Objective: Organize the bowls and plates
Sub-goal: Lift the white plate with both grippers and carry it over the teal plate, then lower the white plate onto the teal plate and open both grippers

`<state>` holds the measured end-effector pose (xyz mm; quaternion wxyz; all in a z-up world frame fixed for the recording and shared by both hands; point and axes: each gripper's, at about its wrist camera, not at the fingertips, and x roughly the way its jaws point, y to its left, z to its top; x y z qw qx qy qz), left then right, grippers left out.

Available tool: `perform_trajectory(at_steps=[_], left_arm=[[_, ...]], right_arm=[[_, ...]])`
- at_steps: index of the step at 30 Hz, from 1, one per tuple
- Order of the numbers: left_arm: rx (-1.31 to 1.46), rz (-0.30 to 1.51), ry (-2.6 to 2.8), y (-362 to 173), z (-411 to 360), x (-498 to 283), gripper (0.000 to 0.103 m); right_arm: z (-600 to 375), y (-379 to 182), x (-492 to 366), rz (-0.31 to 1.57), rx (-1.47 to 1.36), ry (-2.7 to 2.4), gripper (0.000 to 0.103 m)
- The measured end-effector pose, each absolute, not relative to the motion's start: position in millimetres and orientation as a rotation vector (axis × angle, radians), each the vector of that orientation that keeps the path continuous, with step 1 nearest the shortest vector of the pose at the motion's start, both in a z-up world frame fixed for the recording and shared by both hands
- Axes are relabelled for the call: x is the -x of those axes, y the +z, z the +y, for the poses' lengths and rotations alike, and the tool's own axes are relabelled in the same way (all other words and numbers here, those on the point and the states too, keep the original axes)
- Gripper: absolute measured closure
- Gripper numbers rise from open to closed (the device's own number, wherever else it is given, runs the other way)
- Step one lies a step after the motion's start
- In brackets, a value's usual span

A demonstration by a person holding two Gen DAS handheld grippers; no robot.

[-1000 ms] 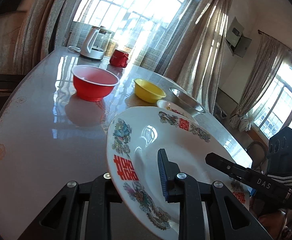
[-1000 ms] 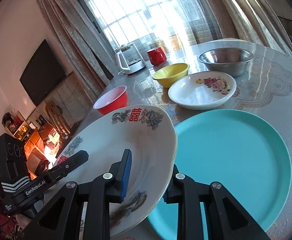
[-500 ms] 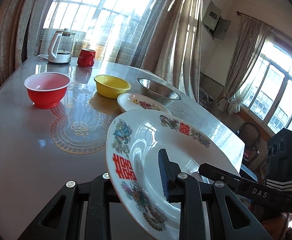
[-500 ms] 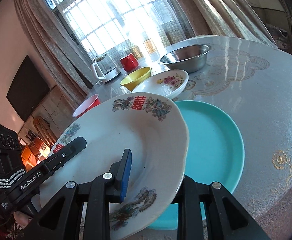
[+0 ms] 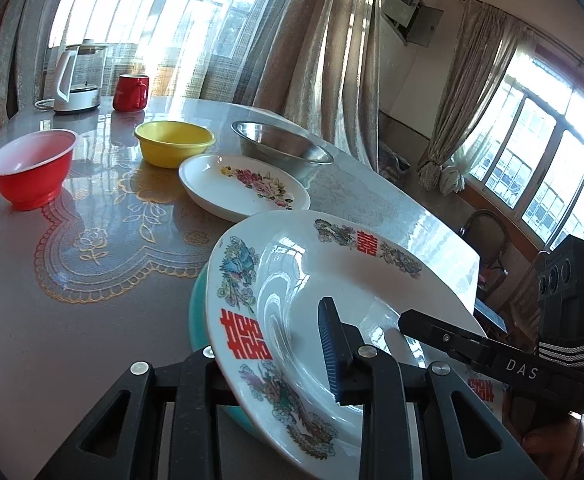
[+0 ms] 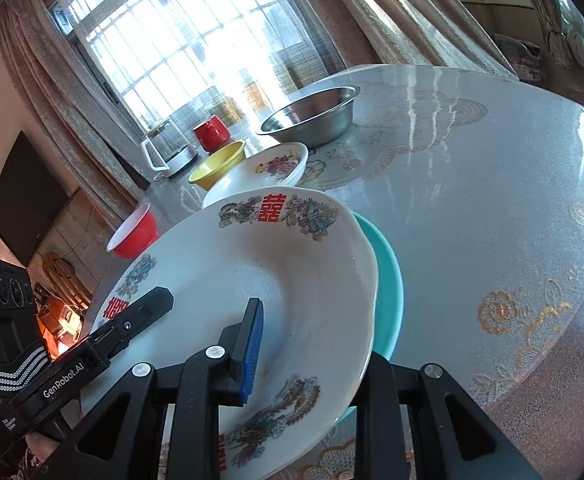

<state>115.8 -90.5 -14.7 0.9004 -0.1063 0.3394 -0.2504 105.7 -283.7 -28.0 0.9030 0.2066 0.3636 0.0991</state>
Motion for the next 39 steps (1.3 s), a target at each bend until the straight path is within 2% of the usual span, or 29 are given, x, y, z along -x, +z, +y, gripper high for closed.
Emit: perform_trajectory(at_steps=[17, 34, 39], left_arm=[[0.211, 0.828, -0.521, -31.7, -104.0, -132.5, 0.075], [0.289, 0.795, -0.480, -31.3, -84.5, -127.2, 0.075], [0.297, 0.769, -0.453, -29.1, -75.0, -121.1, 0.075]], right_arm=[[-290.0, -37.3, -122.2, 0.786, -0.403, 0.122, 0.078], [-303.8, -30.0, -94.5, 0.808, -0.439, 0.168, 0.076], [-299.6, -28.2, -90.3, 0.807, -0.382, 0.169, 0.081]])
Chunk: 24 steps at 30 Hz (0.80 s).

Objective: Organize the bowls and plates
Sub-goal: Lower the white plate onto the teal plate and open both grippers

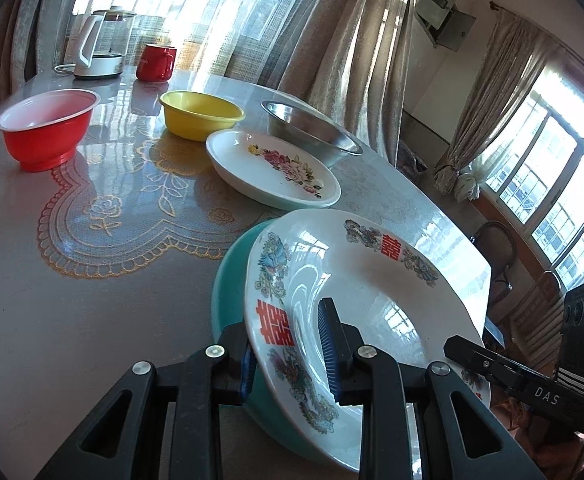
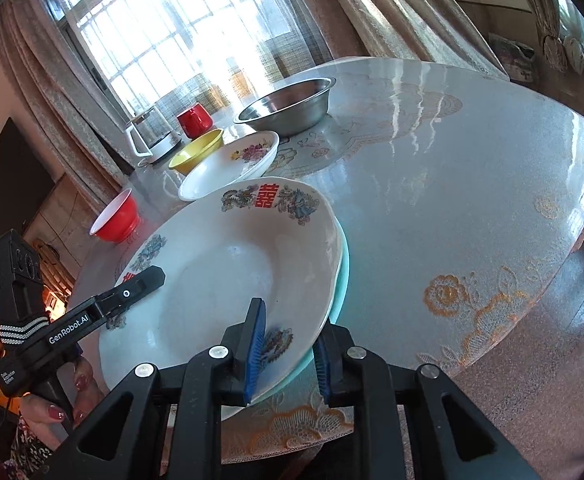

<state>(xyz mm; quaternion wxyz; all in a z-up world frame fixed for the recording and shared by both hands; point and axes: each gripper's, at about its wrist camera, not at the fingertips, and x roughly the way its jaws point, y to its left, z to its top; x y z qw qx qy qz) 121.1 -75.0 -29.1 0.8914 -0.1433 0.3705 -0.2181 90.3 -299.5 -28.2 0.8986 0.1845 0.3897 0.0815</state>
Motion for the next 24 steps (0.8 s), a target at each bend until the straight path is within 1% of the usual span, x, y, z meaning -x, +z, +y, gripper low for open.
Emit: perform_trajectory(at_steps=[7, 24], left_arm=[[0.287, 0.725, -0.433, -25.6, -63.6, -107.6, 0.075], [0.275, 0.754, -0.439, -27.8, -71.7, -113.3, 0.075]], right_arm=[[-296.3, -31.0, -92.9, 0.801, -0.370, 0.156, 0.082], [-295.1, -33.1, -97.5, 0.781, -0.376, 0.112, 0.080]])
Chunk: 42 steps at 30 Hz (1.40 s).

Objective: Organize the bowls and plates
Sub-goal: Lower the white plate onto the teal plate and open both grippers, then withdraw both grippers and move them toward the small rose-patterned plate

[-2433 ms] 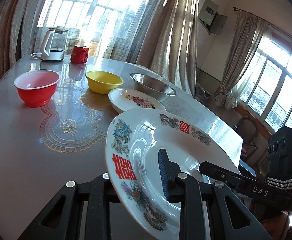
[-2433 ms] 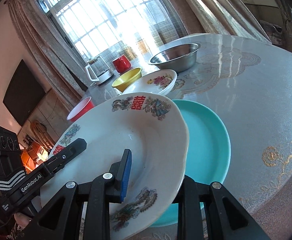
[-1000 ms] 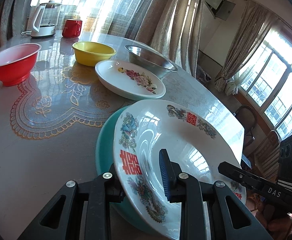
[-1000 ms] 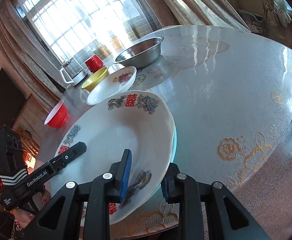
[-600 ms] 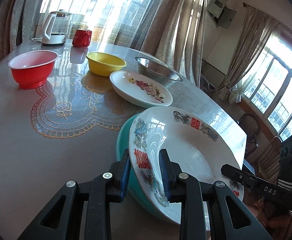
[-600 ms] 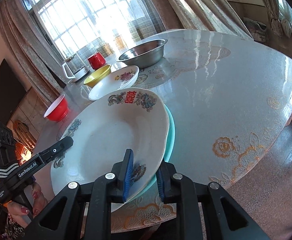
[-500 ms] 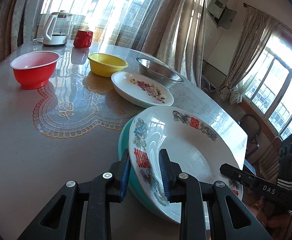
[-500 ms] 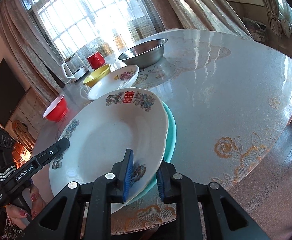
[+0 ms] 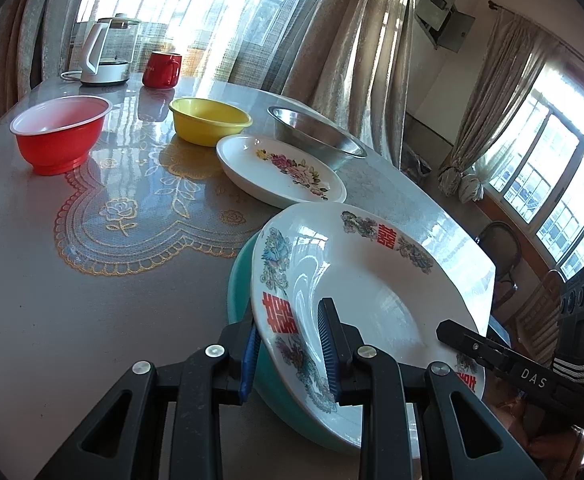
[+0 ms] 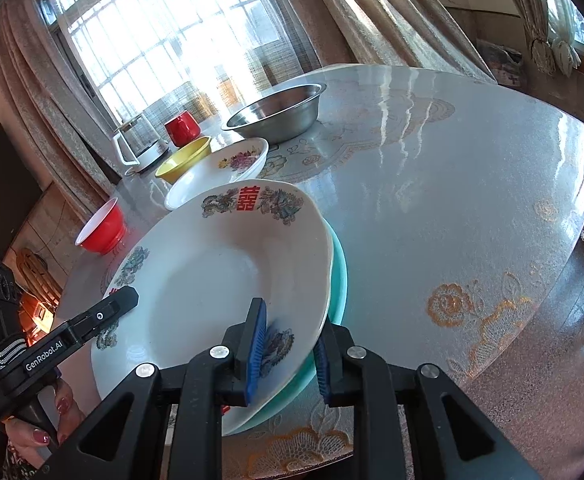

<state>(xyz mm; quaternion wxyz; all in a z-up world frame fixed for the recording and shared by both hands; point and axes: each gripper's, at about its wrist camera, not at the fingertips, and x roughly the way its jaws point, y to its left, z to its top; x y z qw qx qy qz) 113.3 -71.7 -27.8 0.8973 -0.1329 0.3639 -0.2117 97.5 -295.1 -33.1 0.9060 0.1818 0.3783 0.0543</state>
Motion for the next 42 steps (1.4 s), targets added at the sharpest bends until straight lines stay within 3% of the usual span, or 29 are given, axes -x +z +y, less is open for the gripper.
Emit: perform_trajectory(at_steps=[18, 42], left_arm=[[0.115, 0.721, -0.358, -24.3, -85.4, -94.1, 0.073], [0.029, 0.725, -0.145, 20.6, -61.9, -124.4, 0.028]], right_arm=[[-292.2, -29.4, -90.1, 0.798, -0.373, 0.112, 0.079], [-301.3, 1.1, -106.8, 0.759, -0.326, 0.061, 0.068]])
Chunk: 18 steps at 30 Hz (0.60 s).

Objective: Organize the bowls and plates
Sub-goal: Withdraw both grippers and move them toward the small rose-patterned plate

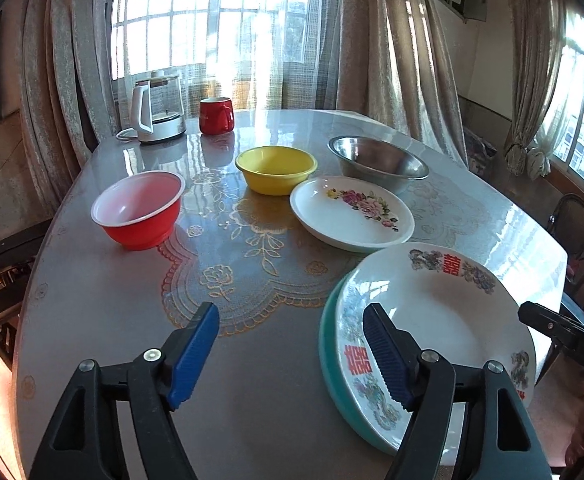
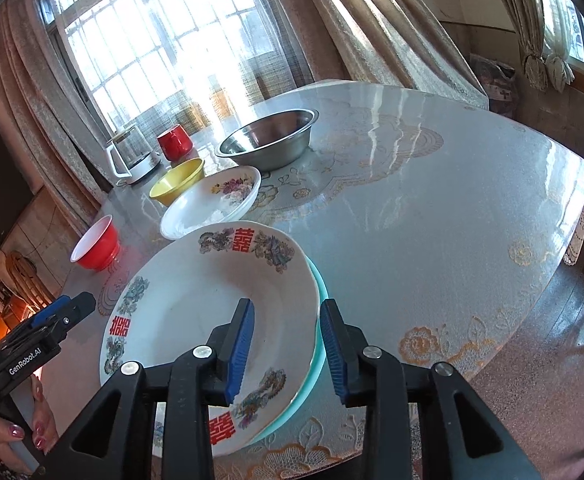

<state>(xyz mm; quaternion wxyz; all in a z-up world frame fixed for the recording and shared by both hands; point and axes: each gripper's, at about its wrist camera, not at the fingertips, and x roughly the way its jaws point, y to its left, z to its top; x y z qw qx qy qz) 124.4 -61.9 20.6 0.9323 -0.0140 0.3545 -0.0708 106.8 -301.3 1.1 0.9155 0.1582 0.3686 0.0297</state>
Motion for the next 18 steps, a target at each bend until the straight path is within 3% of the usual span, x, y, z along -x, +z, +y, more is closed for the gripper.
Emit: perform_trajectory(at_steps=[18], left_arm=[[0.119, 0.775, -0.006, 6.4, -45.9, -240.4, 0.026]], right_arm=[[-298.7, 28.5, -191.1, 0.818, -0.263, 0.071, 0.065]])
